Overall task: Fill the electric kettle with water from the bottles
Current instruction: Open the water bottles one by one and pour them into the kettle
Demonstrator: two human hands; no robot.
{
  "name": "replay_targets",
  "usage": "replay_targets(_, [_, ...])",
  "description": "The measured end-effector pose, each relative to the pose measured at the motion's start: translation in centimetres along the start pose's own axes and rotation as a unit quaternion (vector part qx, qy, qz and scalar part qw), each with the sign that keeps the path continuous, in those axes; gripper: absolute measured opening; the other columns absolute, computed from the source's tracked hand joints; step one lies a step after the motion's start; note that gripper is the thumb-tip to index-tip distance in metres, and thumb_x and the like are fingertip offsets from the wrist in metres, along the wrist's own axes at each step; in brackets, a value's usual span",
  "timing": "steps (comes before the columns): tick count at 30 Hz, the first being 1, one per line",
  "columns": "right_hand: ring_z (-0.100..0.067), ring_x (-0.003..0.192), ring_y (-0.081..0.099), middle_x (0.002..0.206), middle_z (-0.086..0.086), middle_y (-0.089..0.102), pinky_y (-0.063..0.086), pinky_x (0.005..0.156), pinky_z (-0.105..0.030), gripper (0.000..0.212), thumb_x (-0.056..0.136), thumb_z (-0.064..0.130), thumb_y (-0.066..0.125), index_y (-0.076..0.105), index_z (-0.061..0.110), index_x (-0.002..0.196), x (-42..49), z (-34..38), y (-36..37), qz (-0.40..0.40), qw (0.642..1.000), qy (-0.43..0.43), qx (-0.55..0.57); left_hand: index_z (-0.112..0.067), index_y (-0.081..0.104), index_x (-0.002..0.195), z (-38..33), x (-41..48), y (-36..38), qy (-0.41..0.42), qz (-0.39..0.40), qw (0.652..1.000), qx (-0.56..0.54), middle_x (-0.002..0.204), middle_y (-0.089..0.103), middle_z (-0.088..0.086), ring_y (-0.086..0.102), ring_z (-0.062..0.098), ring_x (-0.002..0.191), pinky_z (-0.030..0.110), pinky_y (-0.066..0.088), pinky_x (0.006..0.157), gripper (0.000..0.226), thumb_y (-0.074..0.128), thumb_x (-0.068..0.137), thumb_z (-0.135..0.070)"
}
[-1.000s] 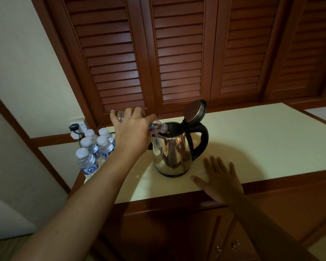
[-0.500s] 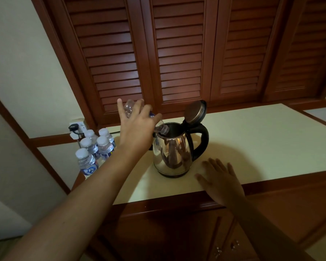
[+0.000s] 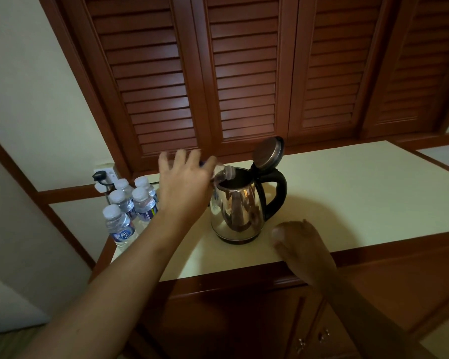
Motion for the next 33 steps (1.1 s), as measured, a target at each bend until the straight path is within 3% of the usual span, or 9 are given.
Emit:
replay_targets(1, [-0.023,0.096,0.061,0.102,0.006,0.064,0.043,0.100,-0.043,0.018,0.101,0.032,0.053,0.063,0.022,0.112,-0.2,0.6,-0.5,-0.035,0.998,-0.032,0.042,-0.022,0.065,0.130,0.2,-0.9,-0.2,-0.019,-0.007,1.000,-0.023,0.115,0.065,0.011,0.057,0.038,0.107,0.057,0.043,0.098,0.049,0.074,0.083,-0.030])
replay_targets(3, [-0.015,0.085,0.055,0.092,0.015,0.055,0.047,0.080,-0.036,0.014,0.101,0.031,0.057,0.066,0.020,0.104,-0.4,1.9,-1.1,-0.054,0.994,-0.042,0.085,-0.020,0.065,0.131,0.1,-3.3,-0.6,-0.045,-0.018,0.995,-0.089,0.111,0.065,0.010,0.059,0.035,0.100,0.048,0.048,0.082,0.052,0.075,0.084,-0.039])
replay_targets(6, [-0.002,0.099,0.055,0.106,0.024,0.058,0.043,0.084,-0.013,0.030,0.096,0.044,0.062,0.067,0.026,0.119,0.2,3.4,-2.8,-0.090,0.984,0.035,0.152,-0.024,0.062,0.135,-0.8,-6.8,-0.7,-0.079,0.013,0.971,-0.224,0.106,0.061,0.000,0.059,0.021,0.092,0.032,0.050,0.064,0.059,0.078,0.083,-0.048])
replay_targets(10, [-0.004,0.107,0.063,0.115,0.014,0.066,0.049,0.091,-0.017,0.038,0.092,0.040,0.069,0.067,0.027,0.127,2.2,6.8,-5.8,-0.037,0.958,0.049,0.279,-0.033,0.056,0.142,-1.9,-9.9,0.1,-0.104,0.078,0.928,-0.349,0.120,0.055,-0.011,0.057,0.003,0.096,0.006,0.037,0.066,0.066,0.072,0.083,-0.057])
replay_targets(17, [-0.005,0.107,0.059,0.113,0.022,0.062,0.044,0.091,-0.013,0.046,0.079,0.054,0.068,0.069,0.031,0.119,3.4,8.2,-8.7,-0.012,0.974,-0.010,0.228,-0.028,0.064,0.138,-2.9,-10.5,0.2,-0.085,0.072,0.928,-0.356,0.121,0.065,-0.001,0.071,0.017,0.100,0.022,0.053,0.070,0.065,0.070,0.081,-0.059])
replay_targets(20, [-0.001,0.103,0.058,0.109,0.025,0.064,0.042,0.086,-0.007,0.042,0.078,0.044,0.074,0.067,0.036,0.119,3.3,8.2,-9.1,-0.017,0.971,-0.014,0.238,-0.028,0.064,0.138,-3.6,-10.4,0.2,-0.070,0.072,0.926,-0.365,0.119,0.067,-0.001,0.071,0.017,0.098,0.023,0.056,0.071,0.067,0.070,0.079,-0.059])
replay_targets(24, [0.003,0.100,0.061,0.107,0.020,0.069,0.042,0.085,-0.004,0.040,0.080,0.025,0.082,0.069,0.033,0.117,3.2,7.6,-10.0,-0.033,0.967,0.000,0.254,-0.028,0.061,0.142,-4.2,-9.9,0.6,-0.064,0.088,0.907,-0.408,0.127,0.065,-0.002,0.060,0.008,0.105,0.019,0.051,0.082,0.069,0.078,0.081,-0.056])
replay_targets(29, [-0.013,0.095,0.068,0.100,0.011,0.075,0.050,0.087,-0.014,0.037,0.078,0.034,0.077,0.074,0.030,0.115,2.9,6.5,-11.4,-0.012,0.959,0.001,0.283,-0.034,0.059,0.142,-5.4,-8.8,0.8,-0.038,0.129,0.861,-0.490,0.118,0.051,-0.020,0.056,-0.003,0.102,0.000,0.044,0.081,0.068,0.080,0.080,-0.052])
replay_targets(33, [-0.012,0.097,0.070,0.106,0.014,0.075,0.051,0.088,-0.015,0.037,0.079,0.031,0.076,0.074,0.030,0.115,2.8,6.0,-12.3,0.009,0.959,-0.020,0.284,-0.039,0.062,0.131,-6.7,-7.9,1.2,-0.019,0.152,0.820,-0.551,0.115,0.057,-0.023,0.061,-0.012,0.104,0.002,0.049,0.083,0.056,0.084,0.079,-0.043])
Point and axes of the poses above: each hand's wrist, its own x-axis towards the middle knuckle, its own y-axis out of the palm, z = x × y, the point moved 5 cm from there along x, towards the middle knuckle
